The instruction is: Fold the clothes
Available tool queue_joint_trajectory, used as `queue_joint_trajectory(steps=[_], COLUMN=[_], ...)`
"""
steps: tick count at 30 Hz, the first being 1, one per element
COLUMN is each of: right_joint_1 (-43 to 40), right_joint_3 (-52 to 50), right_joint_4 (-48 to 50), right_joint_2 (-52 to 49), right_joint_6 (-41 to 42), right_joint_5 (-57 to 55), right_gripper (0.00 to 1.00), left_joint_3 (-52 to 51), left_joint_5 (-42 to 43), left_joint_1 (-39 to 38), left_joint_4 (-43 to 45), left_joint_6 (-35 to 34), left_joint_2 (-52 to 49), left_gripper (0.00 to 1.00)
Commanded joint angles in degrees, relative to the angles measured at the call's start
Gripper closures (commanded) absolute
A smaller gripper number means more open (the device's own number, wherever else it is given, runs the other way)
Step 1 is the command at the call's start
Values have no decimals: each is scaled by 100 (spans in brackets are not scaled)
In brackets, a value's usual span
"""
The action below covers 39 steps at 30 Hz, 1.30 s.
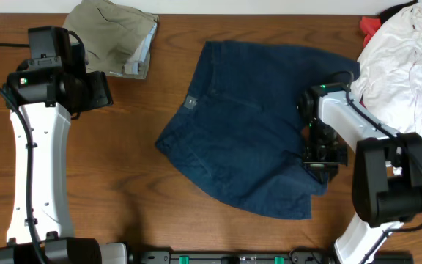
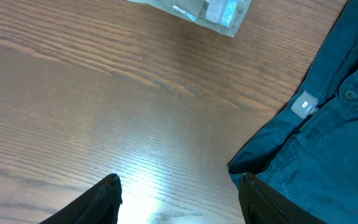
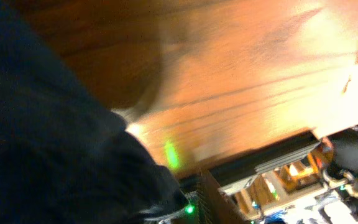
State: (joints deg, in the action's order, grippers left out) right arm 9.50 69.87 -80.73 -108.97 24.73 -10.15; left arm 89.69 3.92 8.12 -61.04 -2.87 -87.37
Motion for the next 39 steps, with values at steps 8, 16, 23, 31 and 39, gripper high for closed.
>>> queue_joint_trajectory(steps=[8,16,23,31,39], right_joint_1=[-1537,-2243,-2153,-2153,-2153], right_joint_3=[149,332,354,354,352], right_joint_4=[1329,2741,2804,2789,2804], right_joint_2=[1770,2262,2299,2297,2297], right_joint_6=[-330,-1180,-1222,-1233,-1307], right_joint_5=[20,1834,1836,1834,1810], right_gripper=[13,1,1,1,1], left_joint_3=[-151,-151,-151,-151,-151], left_joint_5=[310,1622,1298,841,37], left_joint_1=[-315,-1456,-2726,-3239,-3226], left_joint_4=[291,1287,2159,2776,3119], left_joint_6=[146,1318,1849,1853,1849], left_joint_2=[-323,-1377,-2439,-2962,-3338], left_gripper=[38,33,27,26,26])
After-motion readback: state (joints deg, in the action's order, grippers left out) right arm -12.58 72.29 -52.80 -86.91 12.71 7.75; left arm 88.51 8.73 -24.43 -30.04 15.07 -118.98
